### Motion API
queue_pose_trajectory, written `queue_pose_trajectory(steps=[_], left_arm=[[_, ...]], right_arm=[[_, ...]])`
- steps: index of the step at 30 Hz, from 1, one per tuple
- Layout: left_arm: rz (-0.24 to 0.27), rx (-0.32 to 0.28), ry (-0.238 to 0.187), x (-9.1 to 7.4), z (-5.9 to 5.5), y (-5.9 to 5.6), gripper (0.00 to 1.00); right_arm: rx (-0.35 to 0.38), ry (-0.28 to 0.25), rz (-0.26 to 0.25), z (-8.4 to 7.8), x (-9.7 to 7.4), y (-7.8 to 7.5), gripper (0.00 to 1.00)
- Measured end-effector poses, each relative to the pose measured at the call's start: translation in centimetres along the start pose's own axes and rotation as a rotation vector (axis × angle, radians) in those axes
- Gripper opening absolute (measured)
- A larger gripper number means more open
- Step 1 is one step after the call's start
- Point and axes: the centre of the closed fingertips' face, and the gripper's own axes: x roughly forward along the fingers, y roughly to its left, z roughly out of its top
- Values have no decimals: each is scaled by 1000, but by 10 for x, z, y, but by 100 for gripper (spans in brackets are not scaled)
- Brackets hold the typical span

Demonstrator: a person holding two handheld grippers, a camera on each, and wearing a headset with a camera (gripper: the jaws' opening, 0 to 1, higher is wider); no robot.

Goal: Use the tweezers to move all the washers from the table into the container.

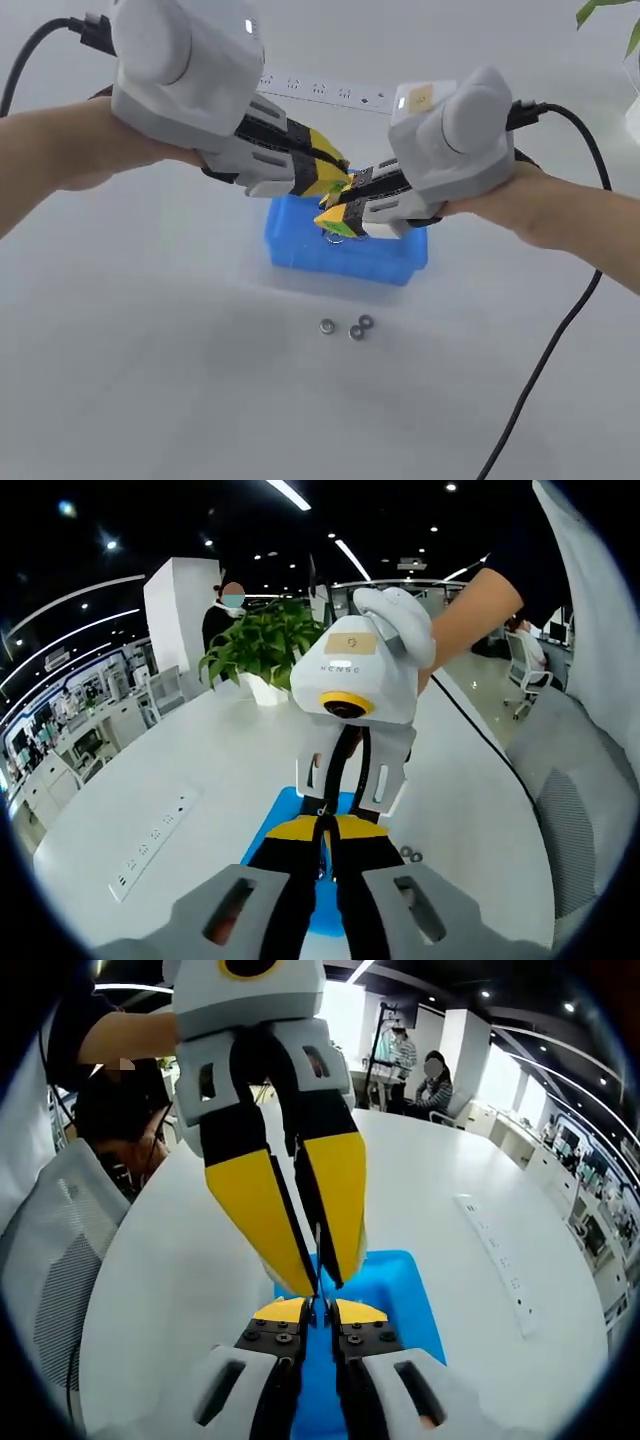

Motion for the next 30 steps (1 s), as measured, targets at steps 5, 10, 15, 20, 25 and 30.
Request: queue_pose_trajectory(steps=[5,10,15,20,25,30], left_arm=[[-2,54,16,-1,0,-2,6],[-10,88,25,-3,4,-4,5],[-19,123,40,-5,8,-3,5],[-13,147,52,-6,11,-1,5],[12,166,54,-10,15,3,5],[12,152,27,-18,24,1,5]], right_arm=[[-8,10,-8,-1,-2,-2,11],[-15,9,-21,2,-4,-3,11],[-20,1,-39,6,-7,-5,12],[-5,-24,-51,12,-14,-5,17],[-11,12,-71,1,-16,-6,27],[16,13,-104,-5,-28,-5,31]])
